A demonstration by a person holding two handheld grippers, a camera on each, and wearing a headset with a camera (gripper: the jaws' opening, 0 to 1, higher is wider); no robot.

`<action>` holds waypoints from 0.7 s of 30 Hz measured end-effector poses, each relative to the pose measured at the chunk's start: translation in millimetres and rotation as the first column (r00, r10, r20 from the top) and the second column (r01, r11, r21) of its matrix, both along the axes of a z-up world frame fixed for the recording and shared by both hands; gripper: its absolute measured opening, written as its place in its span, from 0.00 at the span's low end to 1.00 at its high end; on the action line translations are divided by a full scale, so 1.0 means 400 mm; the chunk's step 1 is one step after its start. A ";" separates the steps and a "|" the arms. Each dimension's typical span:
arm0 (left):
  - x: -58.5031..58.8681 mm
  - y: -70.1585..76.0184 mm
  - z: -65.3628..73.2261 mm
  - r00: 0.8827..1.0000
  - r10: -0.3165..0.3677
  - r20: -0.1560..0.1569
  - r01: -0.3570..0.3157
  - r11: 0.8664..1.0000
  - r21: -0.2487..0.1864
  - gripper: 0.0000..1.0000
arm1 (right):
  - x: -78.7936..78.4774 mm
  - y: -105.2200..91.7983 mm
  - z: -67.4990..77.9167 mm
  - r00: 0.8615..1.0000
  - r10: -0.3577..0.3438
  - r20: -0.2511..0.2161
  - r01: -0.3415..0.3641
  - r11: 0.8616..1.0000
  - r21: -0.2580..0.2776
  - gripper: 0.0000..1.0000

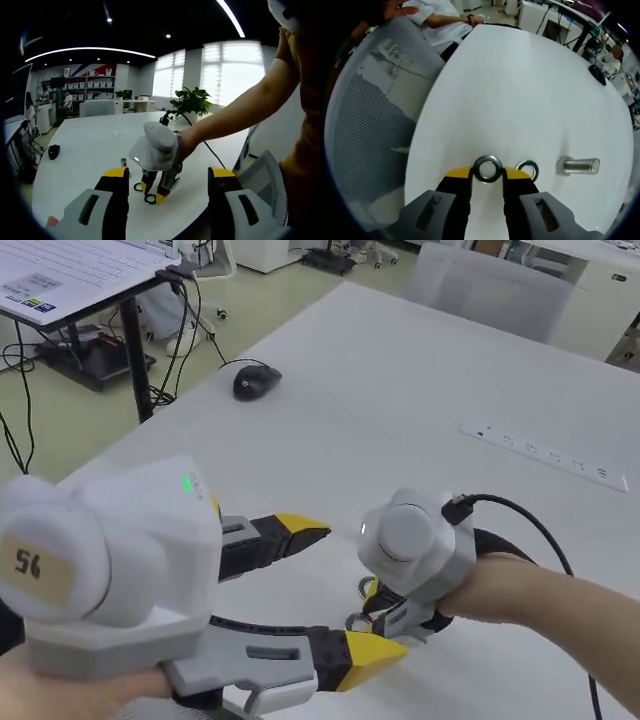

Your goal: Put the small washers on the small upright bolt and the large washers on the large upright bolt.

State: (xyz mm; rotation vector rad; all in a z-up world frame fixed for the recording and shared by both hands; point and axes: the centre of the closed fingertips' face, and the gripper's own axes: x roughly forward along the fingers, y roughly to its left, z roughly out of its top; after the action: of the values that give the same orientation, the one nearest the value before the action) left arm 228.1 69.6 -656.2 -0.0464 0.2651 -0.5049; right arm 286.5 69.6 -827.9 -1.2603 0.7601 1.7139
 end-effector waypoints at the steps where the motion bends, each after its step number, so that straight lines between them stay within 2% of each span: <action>1: 0.000 0.000 0.000 1.000 0.000 0.000 0.000 1.000 0.001 0.63 | 0.000 0.000 0.000 1.000 0.005 0.003 -0.005 1.000 -0.001 0.24; 13: -0.001 0.000 -0.003 1.000 -0.002 -0.006 0.002 1.000 0.003 0.63 | 0.001 -0.001 0.006 1.000 0.019 0.003 -0.018 1.000 -0.023 0.22; 17: -0.001 -0.001 -0.006 1.000 -0.005 -0.010 0.005 1.000 0.005 0.63 | 0.005 -0.005 0.027 1.000 0.017 -0.006 -0.017 1.000 -0.022 0.22; 21: 0.002 -0.004 -0.008 1.000 -0.011 -0.013 0.011 1.000 0.002 0.63 | 0.023 -0.008 0.065 1.000 0.021 0.005 -0.021 1.000 -0.009 0.22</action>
State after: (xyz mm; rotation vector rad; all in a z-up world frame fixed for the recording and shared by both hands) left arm 228.8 68.1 -659.5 -0.0462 0.2785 -0.5156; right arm 295.6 66.3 -802.0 -1.2825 0.7548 1.7246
